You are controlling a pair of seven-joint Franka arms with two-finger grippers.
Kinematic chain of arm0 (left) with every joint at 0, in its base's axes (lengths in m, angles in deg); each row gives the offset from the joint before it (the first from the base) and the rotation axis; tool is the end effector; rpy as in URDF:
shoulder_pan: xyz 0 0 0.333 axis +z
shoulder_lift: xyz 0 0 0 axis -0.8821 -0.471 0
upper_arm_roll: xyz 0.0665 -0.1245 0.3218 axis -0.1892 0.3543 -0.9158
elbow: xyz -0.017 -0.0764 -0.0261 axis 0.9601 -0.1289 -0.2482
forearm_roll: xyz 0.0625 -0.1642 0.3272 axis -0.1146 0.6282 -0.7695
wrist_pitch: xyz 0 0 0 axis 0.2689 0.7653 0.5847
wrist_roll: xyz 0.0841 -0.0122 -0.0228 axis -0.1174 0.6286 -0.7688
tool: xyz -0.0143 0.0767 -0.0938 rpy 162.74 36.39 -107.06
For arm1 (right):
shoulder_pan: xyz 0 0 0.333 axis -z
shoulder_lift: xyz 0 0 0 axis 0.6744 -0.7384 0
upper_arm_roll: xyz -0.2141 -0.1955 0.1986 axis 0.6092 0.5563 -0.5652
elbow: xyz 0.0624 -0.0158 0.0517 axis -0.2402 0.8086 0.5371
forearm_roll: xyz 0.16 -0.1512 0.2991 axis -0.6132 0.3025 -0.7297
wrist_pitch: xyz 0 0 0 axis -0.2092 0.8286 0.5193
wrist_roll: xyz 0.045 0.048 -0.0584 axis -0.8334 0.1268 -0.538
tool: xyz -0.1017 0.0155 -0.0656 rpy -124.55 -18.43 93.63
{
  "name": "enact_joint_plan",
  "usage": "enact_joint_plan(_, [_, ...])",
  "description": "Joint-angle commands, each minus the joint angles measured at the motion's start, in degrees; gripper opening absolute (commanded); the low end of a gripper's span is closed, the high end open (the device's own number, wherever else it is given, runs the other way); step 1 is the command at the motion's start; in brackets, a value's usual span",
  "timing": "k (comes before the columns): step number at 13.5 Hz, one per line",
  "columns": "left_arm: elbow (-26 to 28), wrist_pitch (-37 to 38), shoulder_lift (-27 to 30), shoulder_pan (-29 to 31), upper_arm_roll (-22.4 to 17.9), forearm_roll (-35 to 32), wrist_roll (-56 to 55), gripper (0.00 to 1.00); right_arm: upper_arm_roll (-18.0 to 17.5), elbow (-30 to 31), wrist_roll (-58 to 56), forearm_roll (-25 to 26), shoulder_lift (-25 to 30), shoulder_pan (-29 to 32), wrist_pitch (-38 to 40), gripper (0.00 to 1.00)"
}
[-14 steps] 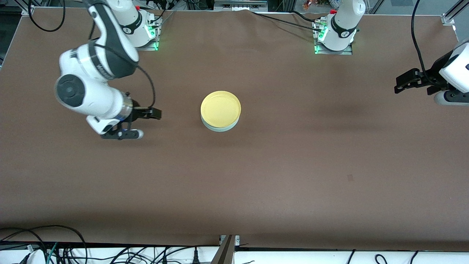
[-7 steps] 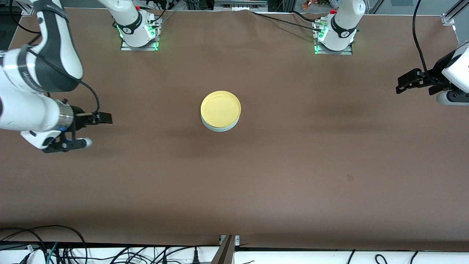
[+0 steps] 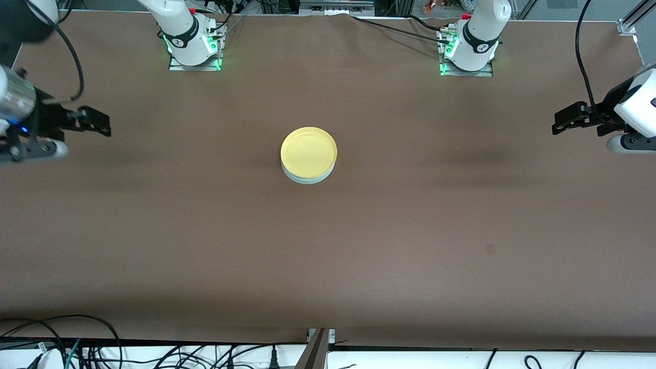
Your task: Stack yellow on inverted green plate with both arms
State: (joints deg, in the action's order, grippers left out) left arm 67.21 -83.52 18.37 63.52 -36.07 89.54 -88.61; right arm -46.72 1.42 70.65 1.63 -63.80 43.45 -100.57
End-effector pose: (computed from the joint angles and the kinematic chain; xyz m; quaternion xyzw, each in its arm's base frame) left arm 0.5492 -0.0044 0.6195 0.9978 0.0006 -0.0658 0.0043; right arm 0.5623 0.0352 0.6352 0.9955 0.0696 -0.0579 0.0278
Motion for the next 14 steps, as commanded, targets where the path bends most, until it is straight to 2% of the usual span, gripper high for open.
enact_joint_plan(1, [-1.56,0.30,-0.58,0.13,0.10,-0.80,0.30,1.00,2.48,2.01,-1.14,-0.10,3.02,0.45,-0.17,1.00])
enact_joint_plan(7, [-1.56,-1.28,-0.58,0.31,0.10,-0.89,0.30,1.00,3.81,3.07,-2.10,-0.20,5.05,0.54,3.43,1.00])
enact_joint_plan(14, [-1.47,-1.28,-0.58,0.48,-0.16,-0.98,0.30,1.00,4.08,1.49,-1.93,-0.38,2.94,0.36,4.75,1.00])
